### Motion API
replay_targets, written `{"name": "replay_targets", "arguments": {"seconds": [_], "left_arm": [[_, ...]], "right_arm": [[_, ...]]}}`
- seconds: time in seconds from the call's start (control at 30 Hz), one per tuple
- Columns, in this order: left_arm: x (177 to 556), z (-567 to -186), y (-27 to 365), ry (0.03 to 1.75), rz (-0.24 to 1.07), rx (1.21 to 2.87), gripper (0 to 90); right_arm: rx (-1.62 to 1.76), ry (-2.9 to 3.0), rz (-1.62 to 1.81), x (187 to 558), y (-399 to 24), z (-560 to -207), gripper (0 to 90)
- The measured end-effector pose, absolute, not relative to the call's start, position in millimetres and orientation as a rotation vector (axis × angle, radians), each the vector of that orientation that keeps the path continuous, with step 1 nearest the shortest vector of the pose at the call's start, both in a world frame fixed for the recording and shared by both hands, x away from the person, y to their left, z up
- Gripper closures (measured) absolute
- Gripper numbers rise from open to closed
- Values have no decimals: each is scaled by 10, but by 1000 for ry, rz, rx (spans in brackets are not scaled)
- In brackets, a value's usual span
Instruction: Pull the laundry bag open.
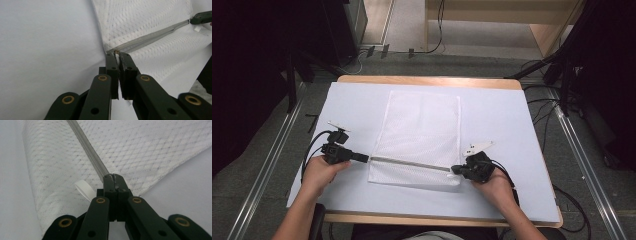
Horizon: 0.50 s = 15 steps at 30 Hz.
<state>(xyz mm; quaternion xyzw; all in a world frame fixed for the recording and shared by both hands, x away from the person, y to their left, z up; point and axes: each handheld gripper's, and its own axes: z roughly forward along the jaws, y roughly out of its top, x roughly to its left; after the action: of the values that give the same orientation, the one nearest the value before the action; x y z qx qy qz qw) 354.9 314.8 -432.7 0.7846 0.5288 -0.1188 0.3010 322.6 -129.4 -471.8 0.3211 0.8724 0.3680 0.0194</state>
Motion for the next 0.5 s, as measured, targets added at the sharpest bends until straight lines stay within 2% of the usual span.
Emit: {"name": "replay_targets", "arguments": {"seconds": [0.1, 0.13, 0.17, 0.4, 0.5], "left_arm": [[3545, -4329, 3136, 1389, -311, 2089, 879], [3543, -4331, 3137, 1392, -313, 2081, 879], [3545, -4335, 3143, 1389, -319, 2079, 878], [3525, -4326, 3111, 1365, -329, 2086, 875], [3516, -4338, 3084, 1349, -344, 2111, 874]], "right_arm": [[1034, 2724, 1164, 3260, -1304, -4709, 900], [1042, 2720, 1170, 3263, -1307, -4693, 853], [1021, 2698, 1204, 3269, -1309, -4668, 844], [1067, 2596, 1198, 3305, -1393, -4607, 860], [1108, 2568, 1191, 3337, -1437, -4613, 834]]}}
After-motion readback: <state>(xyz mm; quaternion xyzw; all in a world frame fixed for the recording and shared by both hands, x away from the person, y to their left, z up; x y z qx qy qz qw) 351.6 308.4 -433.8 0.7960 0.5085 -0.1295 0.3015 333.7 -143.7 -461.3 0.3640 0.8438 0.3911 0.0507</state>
